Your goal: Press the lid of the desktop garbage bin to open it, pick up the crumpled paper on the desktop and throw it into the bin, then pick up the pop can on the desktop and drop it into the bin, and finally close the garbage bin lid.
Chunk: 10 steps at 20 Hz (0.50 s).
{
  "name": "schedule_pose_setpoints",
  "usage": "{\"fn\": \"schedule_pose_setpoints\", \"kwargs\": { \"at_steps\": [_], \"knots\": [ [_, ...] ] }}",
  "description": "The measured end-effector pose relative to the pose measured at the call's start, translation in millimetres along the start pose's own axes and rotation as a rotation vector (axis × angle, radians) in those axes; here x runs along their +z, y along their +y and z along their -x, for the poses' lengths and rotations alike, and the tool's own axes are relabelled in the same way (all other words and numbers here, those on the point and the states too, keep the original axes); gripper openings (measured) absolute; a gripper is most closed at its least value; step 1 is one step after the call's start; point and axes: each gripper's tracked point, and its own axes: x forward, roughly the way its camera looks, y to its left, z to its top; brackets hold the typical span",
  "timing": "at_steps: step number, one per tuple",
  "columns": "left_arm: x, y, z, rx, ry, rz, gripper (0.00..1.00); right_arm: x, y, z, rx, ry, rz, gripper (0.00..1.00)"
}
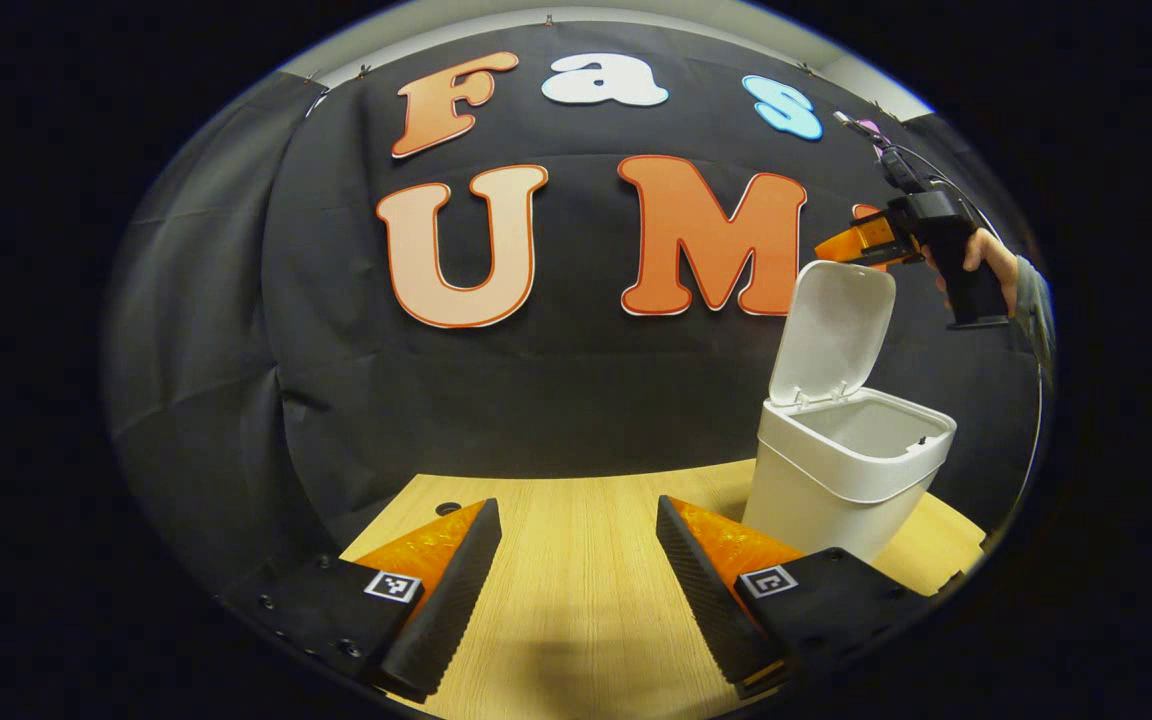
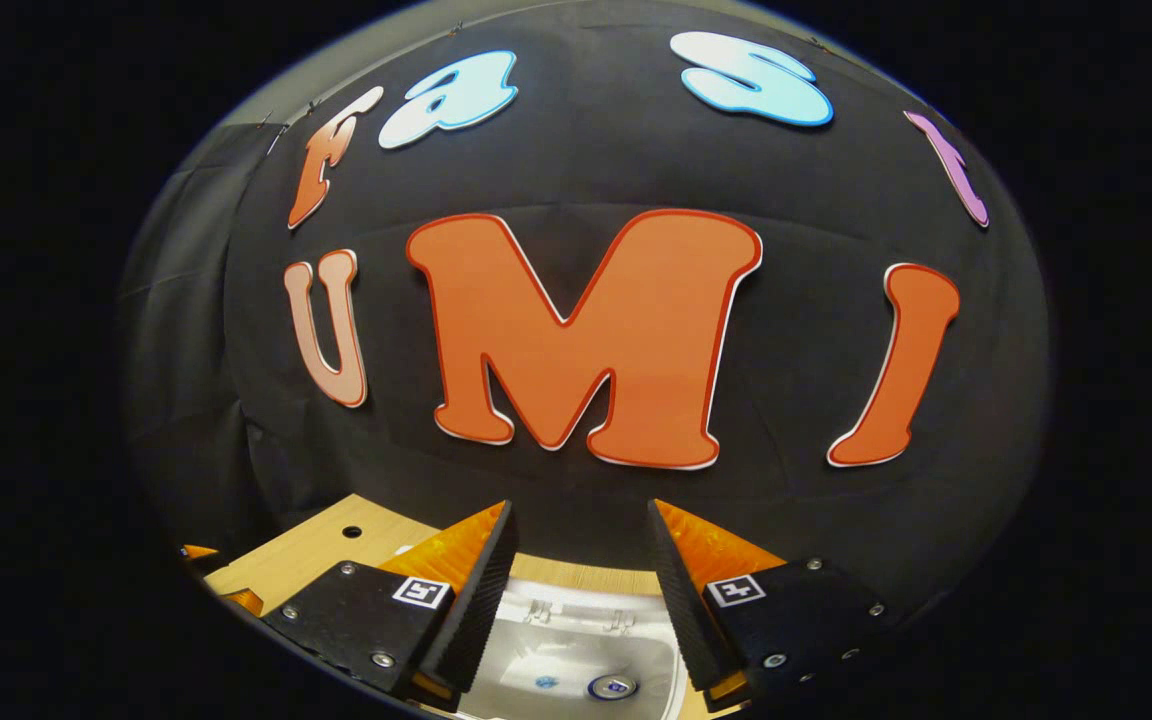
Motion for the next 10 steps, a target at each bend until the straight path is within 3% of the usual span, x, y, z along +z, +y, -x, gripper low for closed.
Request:
{"fn": "schedule_pose_setpoints", "kwargs": {
  "at_steps": [5, 10],
  "knots": [
    [-0.1, -5.2, 3.6, -0.024, 0.004, -0.007, 0.97, -36.8, 9.6, 18.6, -0.018, 0.054, 0.127, 0.80],
    [-0.1, -13.5, 5.3, -0.054, 0.009, -0.013, 1.00, -73.1, 20.4, 35.8, -0.007, 0.116, 0.116, 0.80]
  ]
}}
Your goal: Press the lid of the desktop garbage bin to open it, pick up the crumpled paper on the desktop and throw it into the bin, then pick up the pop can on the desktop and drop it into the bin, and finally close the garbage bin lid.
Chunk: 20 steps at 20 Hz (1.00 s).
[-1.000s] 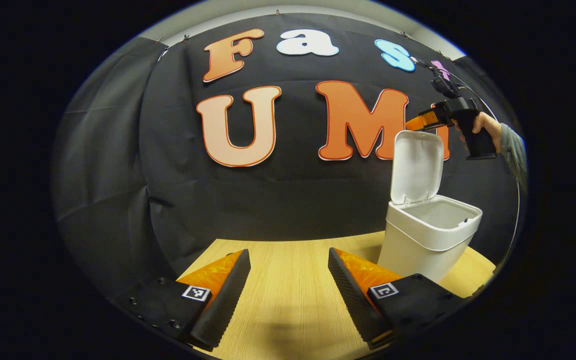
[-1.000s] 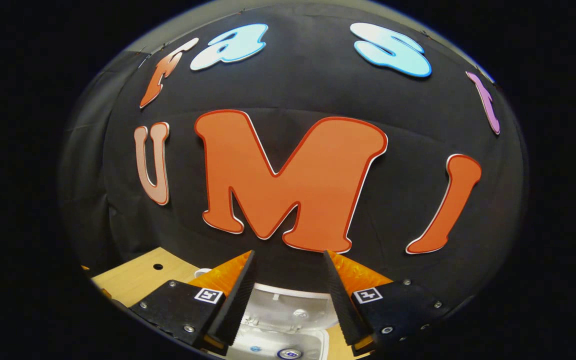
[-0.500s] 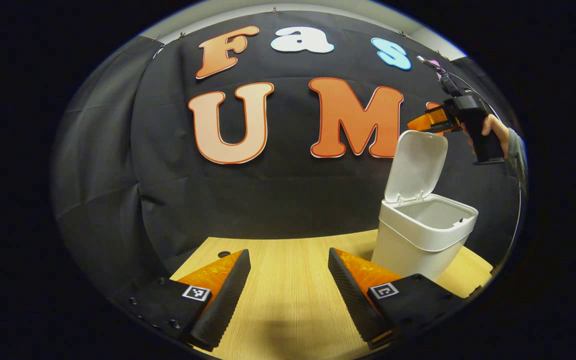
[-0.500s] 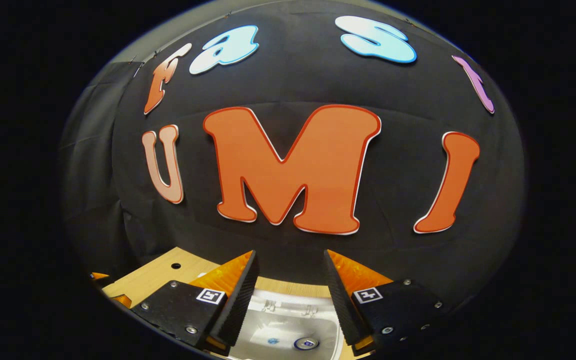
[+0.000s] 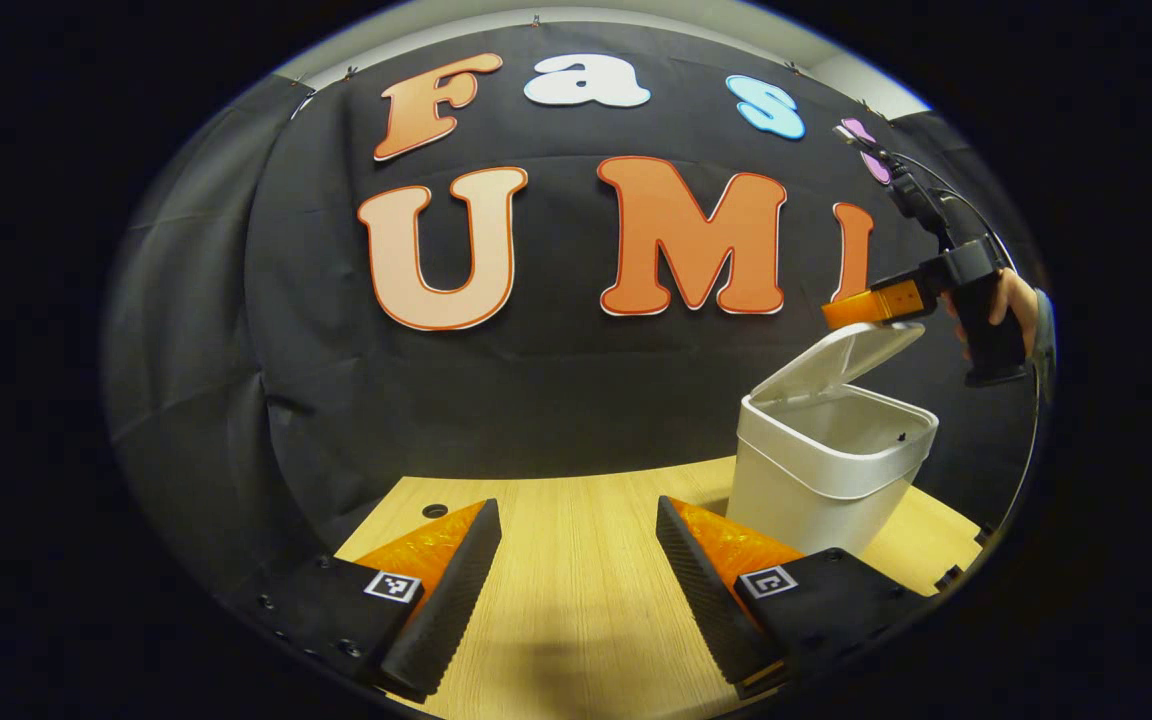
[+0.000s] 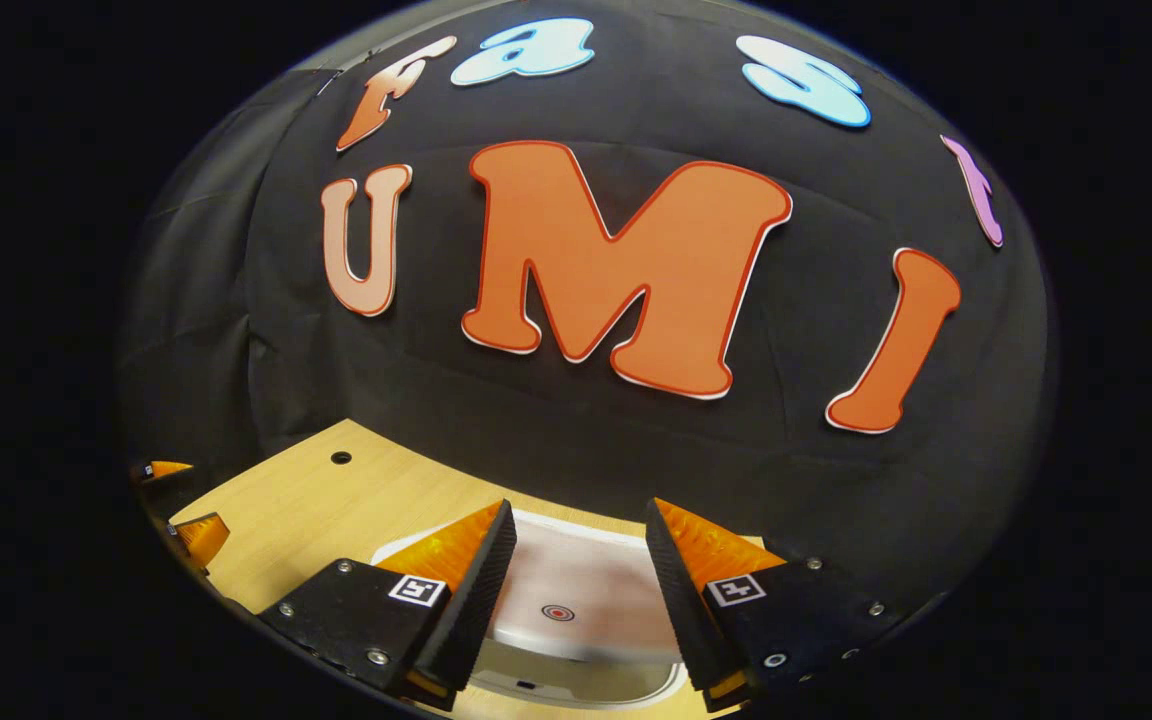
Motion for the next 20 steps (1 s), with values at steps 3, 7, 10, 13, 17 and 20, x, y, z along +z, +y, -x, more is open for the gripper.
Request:
{"fn": "schedule_pose_setpoints", "kwargs": {
  "at_steps": [3, 7, 10, 13, 17, 20],
  "knots": [
    [-2.8, -5.5, 0.6, -0.023, 0.010, 0.002, 1.00, -19.4, 3.4, 9.2, 0.003, 0.035, -0.035, 0.80],
    [-8.4, -18.2, 1.7, -0.058, 0.031, 0.008, 1.00, -45.0, 5.9, 19.0, -0.002, 0.072, -0.071, 0.80],
    [-7.4, -27.3, 0.9, -0.081, 0.029, -0.008, 1.00, -57.5, 9.4, 25.0, -0.001, 0.090, -0.100, 0.82],
    [-7.7, -35.5, 0.7, -0.103, 0.032, -0.017, 1.00, -68.4, 11.7, 27.0, 0.001, 0.112, -0.121, 0.85],
    [-10.8, -39.4, 0.4, -0.111, 0.039, -0.022, 1.00, -80.3, 17.5, 27.9, 0.013, 0.138, -0.144, 0.89],
    [-12.6, -39.0, 0.8, -0.107, 0.045, -0.021, 1.00, -87.6, 23.1, 27.7, 0.022, 0.152, -0.151, 0.89]
  ]
}}
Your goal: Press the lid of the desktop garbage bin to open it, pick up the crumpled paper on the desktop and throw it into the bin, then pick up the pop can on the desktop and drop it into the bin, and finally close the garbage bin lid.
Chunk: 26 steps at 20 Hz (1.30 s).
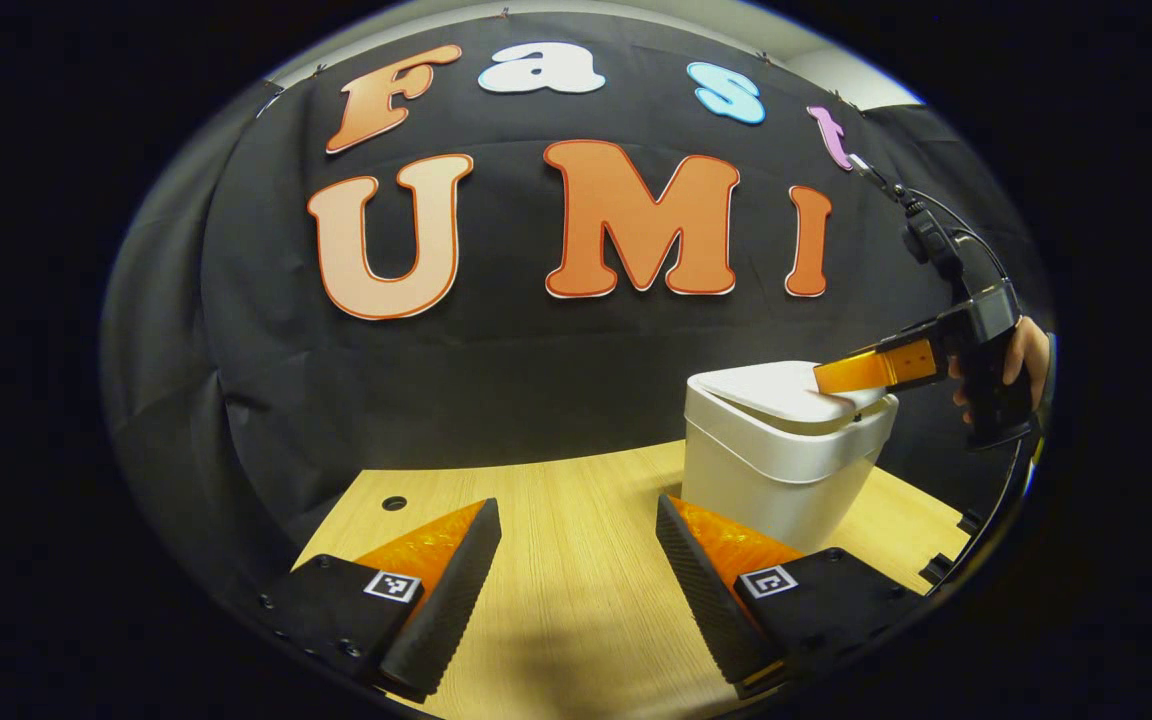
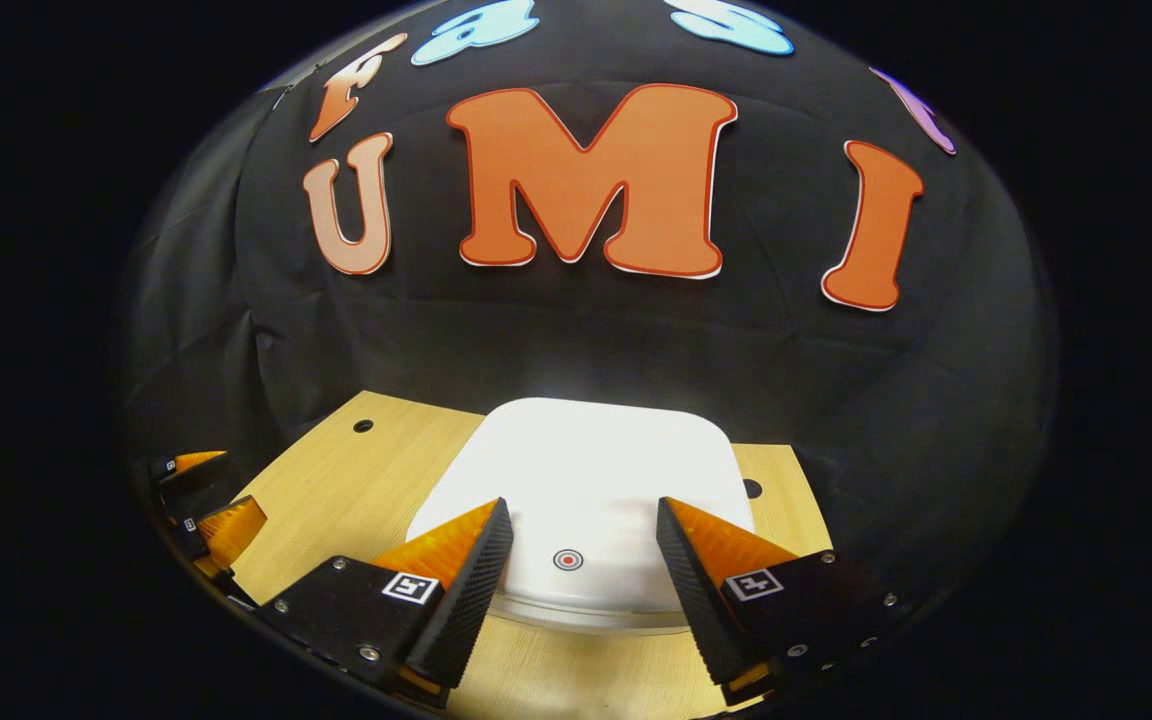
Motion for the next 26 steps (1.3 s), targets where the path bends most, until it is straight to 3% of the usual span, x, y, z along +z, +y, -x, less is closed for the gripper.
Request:
{"fn": "schedule_pose_setpoints", "kwargs": {
  "at_steps": [6, 7, 8, 13, 18, 26],
  "knots": [
    [-5.4, 1.0, 0.1, 0.006, 0.017, 0.001, 0.97, -7.8, 4.6, -0.7, 0.010, 0.002, 0.005, 0.90],
    [-6.2, 0.0, -0.1, 0.006, 0.018, 0.002, 1.00, -8.5, 5.0, -0.7, 0.007, 0.004, -0.008, 0.85],
    [-7.0, -0.9, -1.0, 0.004, 0.020, 0.004, 1.00, -7.6, 7.1, 0.5, 0.002, -0.003, -0.031, 0.92],
    [-8.3, -6.7, -3.1, -0.008, 0.026, 0.003, 1.00, -12.5, 7.3, -1.5, -0.023, -0.020, -0.025, 0.92],
    [-8.2, -10.1, -3.1, -0.013, 0.025, 0.002, 1.00, -12.2, 7.2, -2.2, 0.003, -0.034, -0.047, 0.90],
    [16.0, 5.8, -1.9, 0.017, -0.030, -0.017, 1.00, -8.3, 11.3, 0.8, -0.010, -0.094, -0.039, 0.93]
  ]
}}
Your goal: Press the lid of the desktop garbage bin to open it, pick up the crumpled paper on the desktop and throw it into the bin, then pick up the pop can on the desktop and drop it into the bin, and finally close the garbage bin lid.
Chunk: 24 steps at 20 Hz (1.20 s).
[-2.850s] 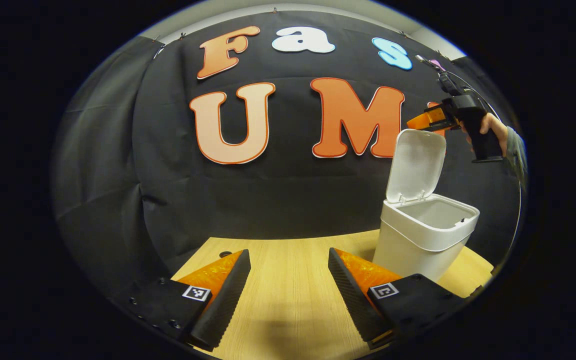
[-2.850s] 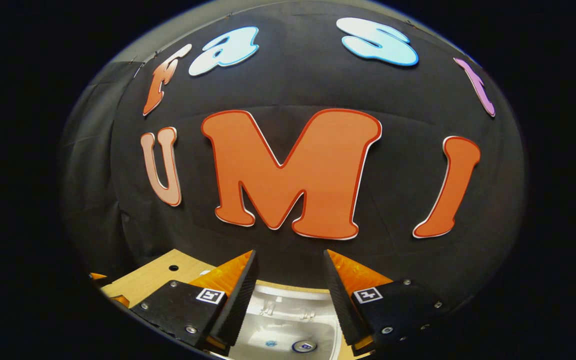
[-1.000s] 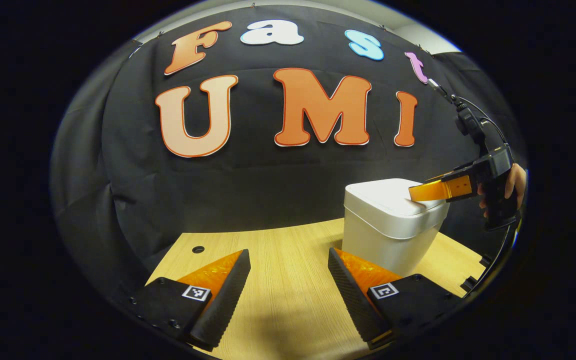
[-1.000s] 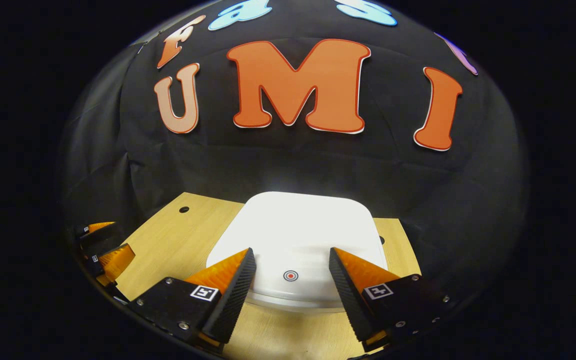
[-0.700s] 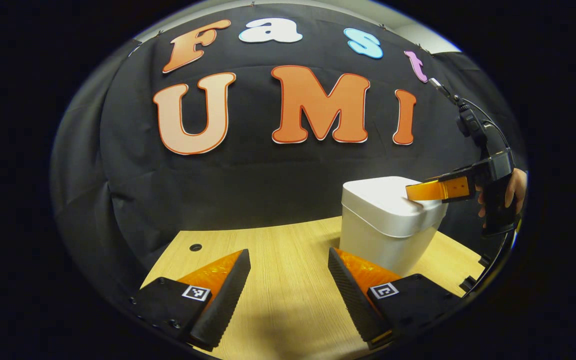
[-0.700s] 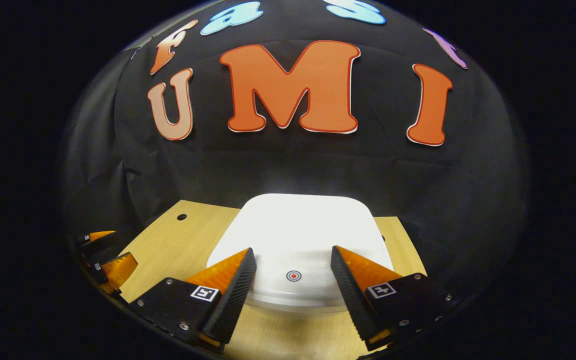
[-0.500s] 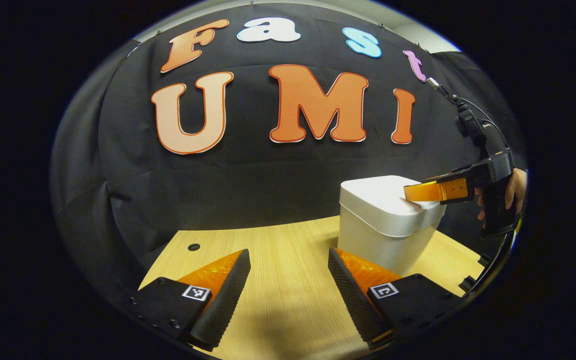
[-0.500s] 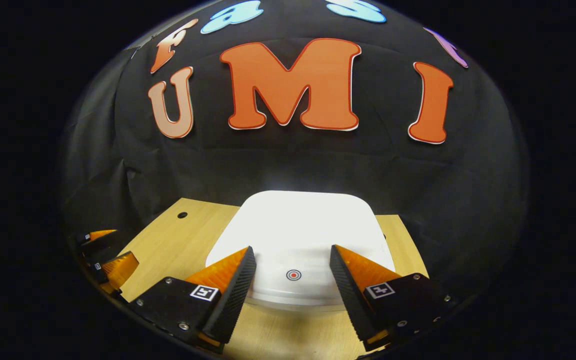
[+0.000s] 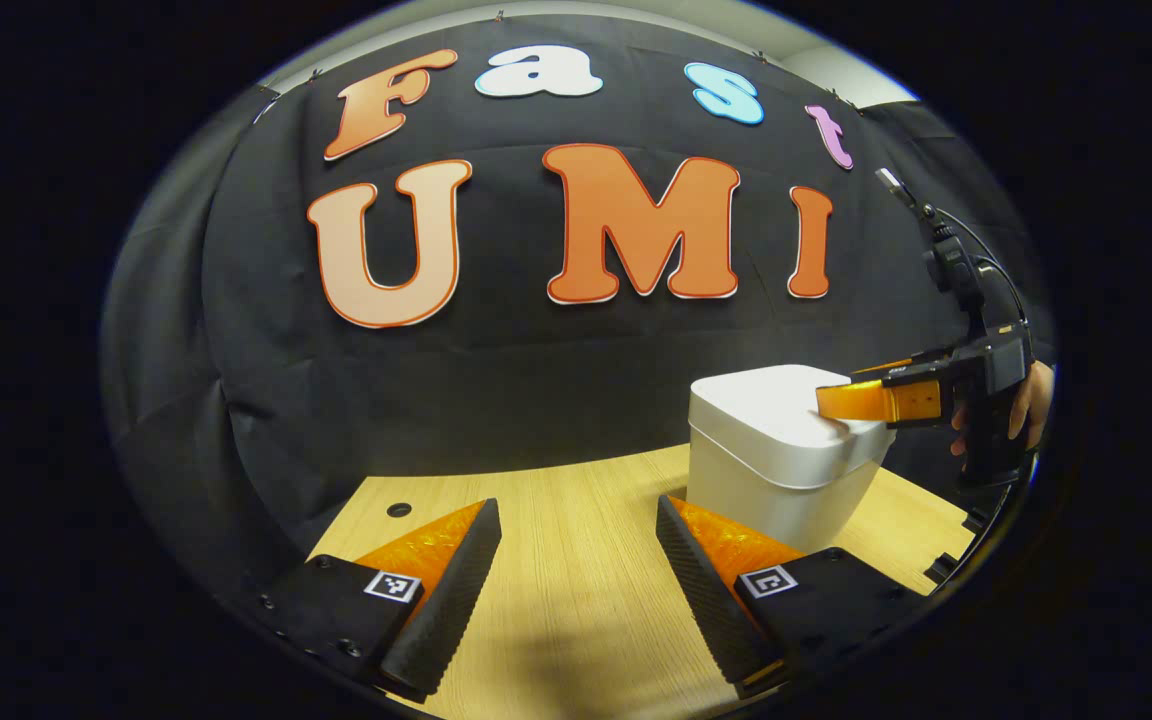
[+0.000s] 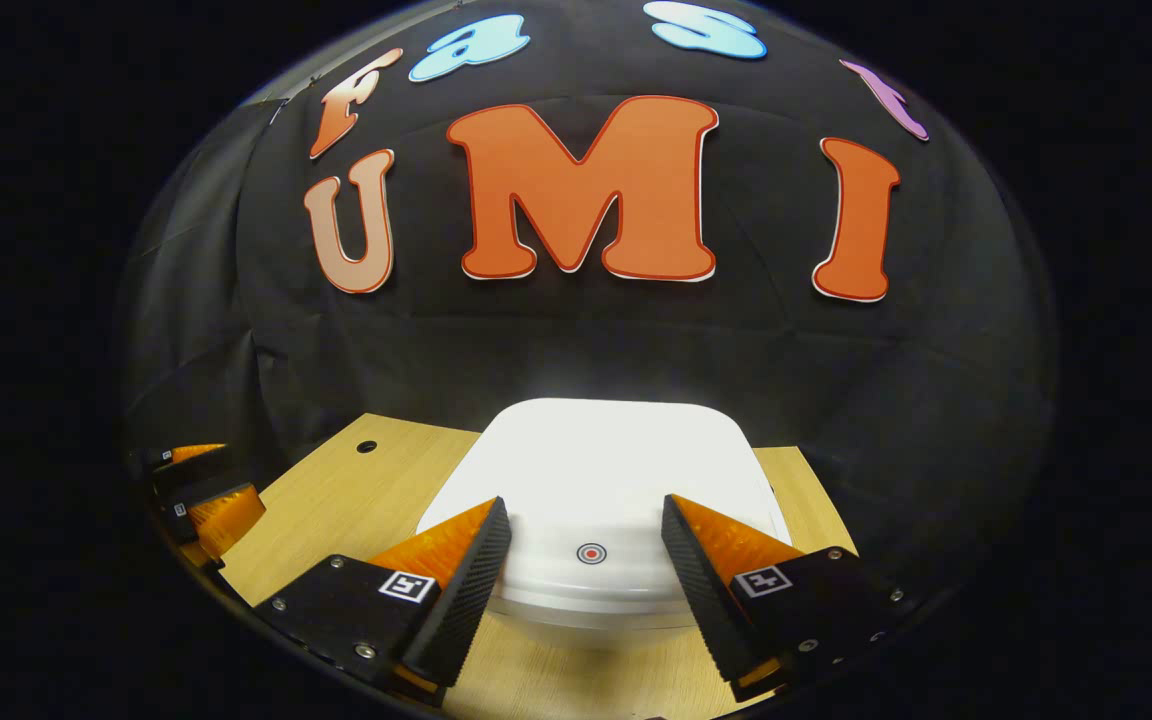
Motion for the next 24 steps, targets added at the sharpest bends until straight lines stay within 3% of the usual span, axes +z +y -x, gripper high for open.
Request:
{"fn": "schedule_pose_setpoints", "kwargs": {
  "at_steps": [3, 8, 12, 13, 14, 24],
  "knots": [
    [20.1, 7.4, -1.2, 0.016, -0.043, -0.004, 1.00, 0.7, 2.9, 1.5, -0.001, -0.013, -0.007, 0.98],
    [46.7, 25.0, 0.0, 0.056, -0.120, -0.030, 0.99, 9.7, 18.4, 8.6, 0.022, -0.068, -0.010, 0.98],
    [67.6, 42.2, 5.1, 0.111, -0.190, -0.017, 0.99, 16.7, 26.5, 14.1, 0.008, -0.125, 0.063, 0.98],
    [66.1, 44.2, 4.4, 0.117, -0.179, -0.025, 0.99, 17.7, 30.8, 15.8, 0.011, -0.140, 0.080, 0.92],
    [67.5, 48.1, 6.0, 0.129, -0.180, -0.030, 0.99, 20.3, 34.8, 17.3, 0.015, -0.154, 0.091, 0.98],
    [90.2, 74.2, 22.8, 0.216, -0.274, -0.027, 0.99, 34.3, 65.8, 29.9, 0.044, -0.236, 0.179, 0.99]
  ]
}}
